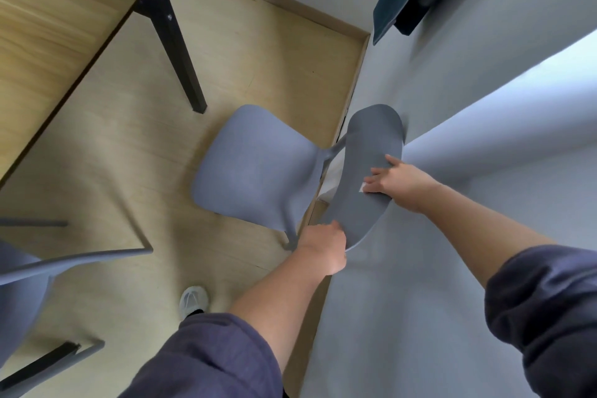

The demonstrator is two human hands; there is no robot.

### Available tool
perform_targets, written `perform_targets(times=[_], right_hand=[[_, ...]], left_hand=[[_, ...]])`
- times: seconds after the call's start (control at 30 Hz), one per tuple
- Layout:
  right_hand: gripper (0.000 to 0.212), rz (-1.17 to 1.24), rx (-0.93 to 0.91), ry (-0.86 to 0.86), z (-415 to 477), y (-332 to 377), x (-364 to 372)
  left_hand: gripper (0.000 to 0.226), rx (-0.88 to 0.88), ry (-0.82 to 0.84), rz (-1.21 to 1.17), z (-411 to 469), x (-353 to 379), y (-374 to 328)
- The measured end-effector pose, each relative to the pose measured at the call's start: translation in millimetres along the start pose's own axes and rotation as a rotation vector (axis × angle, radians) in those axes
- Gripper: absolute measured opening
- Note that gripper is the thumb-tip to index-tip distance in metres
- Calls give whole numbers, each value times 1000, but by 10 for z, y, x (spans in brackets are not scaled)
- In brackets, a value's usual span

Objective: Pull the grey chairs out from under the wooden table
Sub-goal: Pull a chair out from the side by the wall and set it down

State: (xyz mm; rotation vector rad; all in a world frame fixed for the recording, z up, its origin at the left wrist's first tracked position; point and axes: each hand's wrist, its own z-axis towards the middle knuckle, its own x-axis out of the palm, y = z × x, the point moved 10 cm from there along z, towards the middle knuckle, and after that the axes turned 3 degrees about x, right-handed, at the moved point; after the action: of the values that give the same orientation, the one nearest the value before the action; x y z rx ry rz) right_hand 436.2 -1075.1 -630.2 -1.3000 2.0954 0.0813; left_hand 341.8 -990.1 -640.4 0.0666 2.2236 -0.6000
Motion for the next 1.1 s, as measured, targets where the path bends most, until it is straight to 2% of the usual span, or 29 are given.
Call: perform_targets(times=[0.2,0.37,0.47,0.6,0.67,0.73,0.77,0.93,1.1], right_hand=[[58,23,64,92,-63,38,-34],[55,-43,121,240,-124,219,-107],[49,22,191,358,-193,409,-213],[55,121,278,477,-233,709,-346],[67,168,267,515,-267,1015,-452],[84,152,169,516,-278,1457,-620],[86,144,130,490,-283,1672,-755],[76,292,121,290,-147,2671,-1350],[70,393,107,165,-5,3729,-1963]], left_hand=[[38,12,74,-42,-136,102,174],[49,-37,151,-32,-444,244,533],[51,-83,136,-66,-739,317,899],[45,-171,102,-99,-1199,419,1446],[48,-203,99,-102,-1472,519,1715],[50,-235,92,-114,-1777,647,1977],[50,-246,83,-117,-1916,710,2096],[49,-258,13,-114,-2747,959,2592],[46,-265,-69,-109,-3745,1185,3128]])
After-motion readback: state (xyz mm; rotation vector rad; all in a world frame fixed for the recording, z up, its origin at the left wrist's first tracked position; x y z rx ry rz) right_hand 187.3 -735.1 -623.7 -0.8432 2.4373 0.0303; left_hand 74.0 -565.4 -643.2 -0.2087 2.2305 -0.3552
